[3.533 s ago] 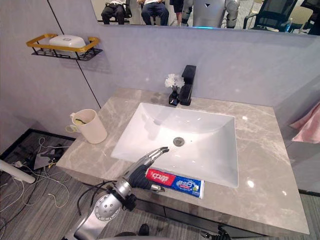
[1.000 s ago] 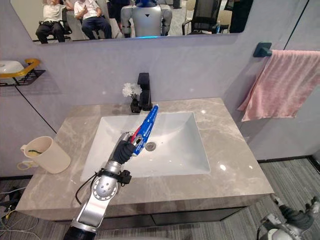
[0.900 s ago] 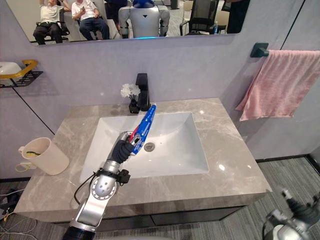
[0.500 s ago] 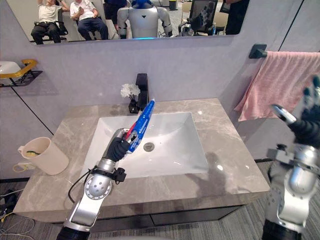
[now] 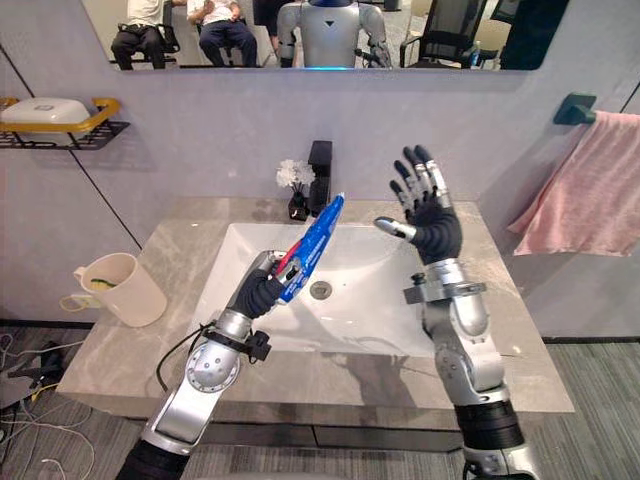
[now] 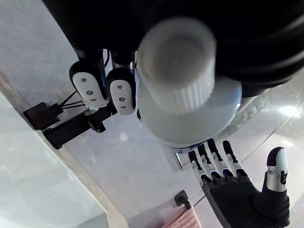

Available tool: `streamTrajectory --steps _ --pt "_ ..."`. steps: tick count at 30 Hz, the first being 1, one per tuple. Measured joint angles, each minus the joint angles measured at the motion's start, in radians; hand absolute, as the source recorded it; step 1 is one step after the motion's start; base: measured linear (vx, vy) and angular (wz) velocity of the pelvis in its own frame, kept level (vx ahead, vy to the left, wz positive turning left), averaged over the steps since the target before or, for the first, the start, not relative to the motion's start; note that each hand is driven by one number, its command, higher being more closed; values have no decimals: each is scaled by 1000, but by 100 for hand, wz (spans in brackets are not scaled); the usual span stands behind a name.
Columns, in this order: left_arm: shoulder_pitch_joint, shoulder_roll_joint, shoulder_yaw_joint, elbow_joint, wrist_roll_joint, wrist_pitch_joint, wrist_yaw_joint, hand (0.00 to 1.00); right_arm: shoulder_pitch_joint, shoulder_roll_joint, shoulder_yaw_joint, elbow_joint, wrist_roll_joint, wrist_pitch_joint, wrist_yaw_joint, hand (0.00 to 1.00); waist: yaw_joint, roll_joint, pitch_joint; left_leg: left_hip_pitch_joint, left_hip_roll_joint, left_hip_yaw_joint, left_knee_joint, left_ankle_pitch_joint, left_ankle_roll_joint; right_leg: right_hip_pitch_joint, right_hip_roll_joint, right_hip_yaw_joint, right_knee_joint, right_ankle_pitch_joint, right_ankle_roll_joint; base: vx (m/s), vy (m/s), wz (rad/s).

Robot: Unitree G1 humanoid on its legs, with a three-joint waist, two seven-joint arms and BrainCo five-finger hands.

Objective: Organize washtable

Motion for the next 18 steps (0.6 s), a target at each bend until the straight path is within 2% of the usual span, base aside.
streamTrajectory --steps 7,15,18 --pt "0 0 1 -8 1 1 22 100 -1 66 51 55 33 31 0 0 1 -10 18 10 -4 -2 -16 11 5 -2 -7 -6 0 0 1 -35 1 2" --pt "0 -5 0 -37 2 2 24 100 -1 90 130 115 170 45 30 0 0 -8 22 7 -12 -8 -17 17 5 -1 -7 -9 -7 0 1 1 -2 0" --pt "0 -5 0 -37 3 2 25 100 -1 101 158 131 199 66 46 0 0 -9 24 7 -12 -10 -17 17 5 0 -7 -10 -7 0 1 0 0 0"
